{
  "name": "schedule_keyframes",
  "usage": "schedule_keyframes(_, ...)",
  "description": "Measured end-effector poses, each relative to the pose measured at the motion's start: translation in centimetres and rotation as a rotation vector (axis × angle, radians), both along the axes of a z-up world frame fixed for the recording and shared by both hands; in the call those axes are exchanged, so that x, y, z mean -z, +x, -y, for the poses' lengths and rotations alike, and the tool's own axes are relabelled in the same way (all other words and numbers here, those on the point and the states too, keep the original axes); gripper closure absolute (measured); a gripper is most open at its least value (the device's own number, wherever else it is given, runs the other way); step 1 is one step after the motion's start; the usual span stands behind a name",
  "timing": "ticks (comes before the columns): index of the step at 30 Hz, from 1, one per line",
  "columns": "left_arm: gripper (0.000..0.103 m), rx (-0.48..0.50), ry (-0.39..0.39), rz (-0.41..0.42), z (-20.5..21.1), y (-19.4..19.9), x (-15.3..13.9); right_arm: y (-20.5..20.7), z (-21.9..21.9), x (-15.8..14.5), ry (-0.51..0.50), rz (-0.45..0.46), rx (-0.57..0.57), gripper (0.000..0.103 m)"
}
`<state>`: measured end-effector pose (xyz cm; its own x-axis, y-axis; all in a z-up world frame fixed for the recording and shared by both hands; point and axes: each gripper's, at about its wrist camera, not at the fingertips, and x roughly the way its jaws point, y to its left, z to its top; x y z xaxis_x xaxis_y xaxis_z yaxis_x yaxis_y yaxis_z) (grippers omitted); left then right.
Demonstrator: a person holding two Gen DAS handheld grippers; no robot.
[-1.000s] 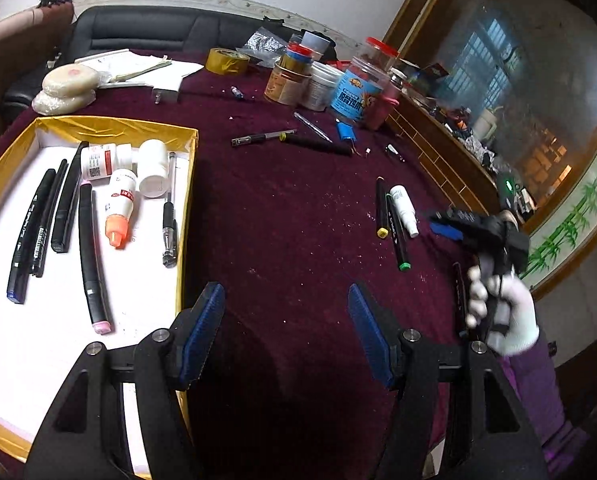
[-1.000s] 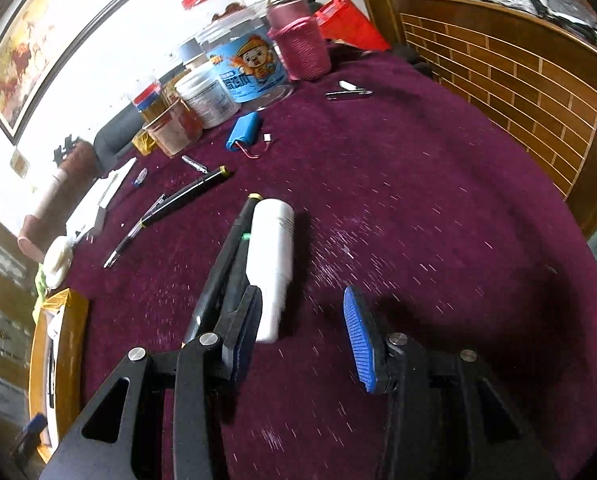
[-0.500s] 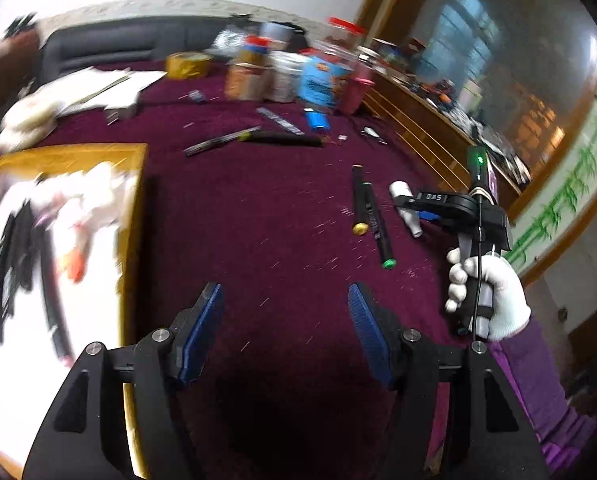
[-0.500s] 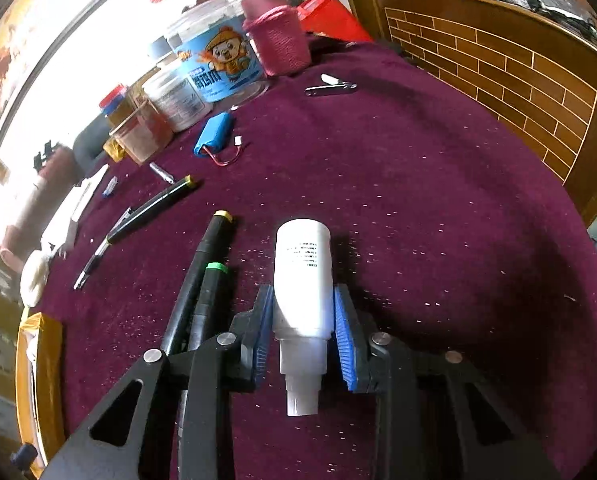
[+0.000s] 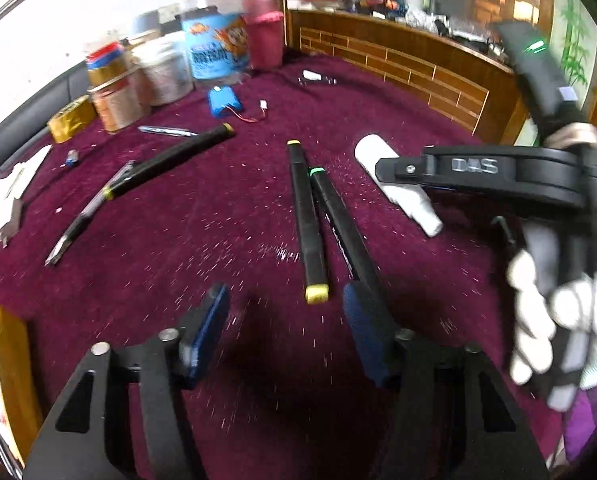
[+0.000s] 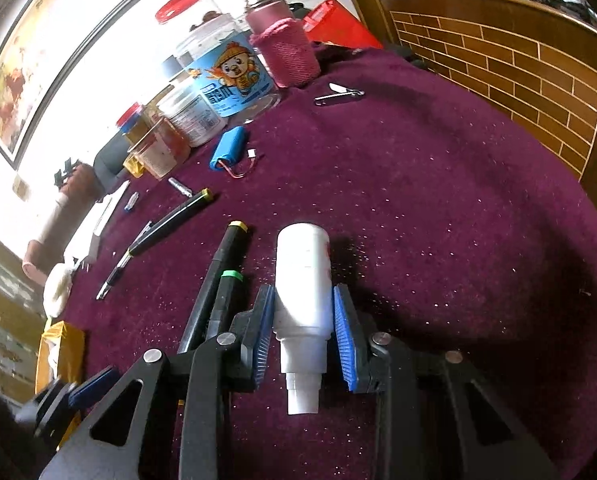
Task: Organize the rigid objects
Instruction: 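Grasp the yellow-capped black marker with the left tool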
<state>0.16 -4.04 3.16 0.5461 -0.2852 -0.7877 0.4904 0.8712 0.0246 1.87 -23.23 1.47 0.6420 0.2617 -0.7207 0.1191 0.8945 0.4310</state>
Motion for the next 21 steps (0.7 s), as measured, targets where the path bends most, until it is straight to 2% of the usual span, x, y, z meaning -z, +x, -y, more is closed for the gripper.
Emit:
schedule_keyframes(2,0.059,0.016,0.018,-0.02,1.0,0.9,0.6,0.0,0.0,0.0,0.005,0.002,-0.012,0.077)
schedule_keyframes(6,0.064,0.023,0.038,-0.023,2.8,2.2,1.2,0.2,0.6,0.4,0.054,-0.011,-0.013,0.077)
schedule_keyframes(8,0.084,0.017,0.02,-0.032,3.5,2.7,1.2,0.3,0.9,0.6,0.069,-0.022,-0.007,0.077)
schedule_keyframes(10,0.091,0.019,-0.003,-0.043,3.7,2.7,1.2,0.3,0.9,0.7,0.074,-0.023,-0.007,0.077)
schedule_keyframes(16,0.091,0.034,-0.025,-0.077,1.3,-0.3,1.1,0.2,0.7,0.7,0.058,-0.025,-0.012,0.077)
schedule_keyframes(21,0.091,0.033,-0.006,-0.078,0.2,-2.0,1.1,0.2,0.4,0.6,0.029,-0.025,-0.014,0.076)
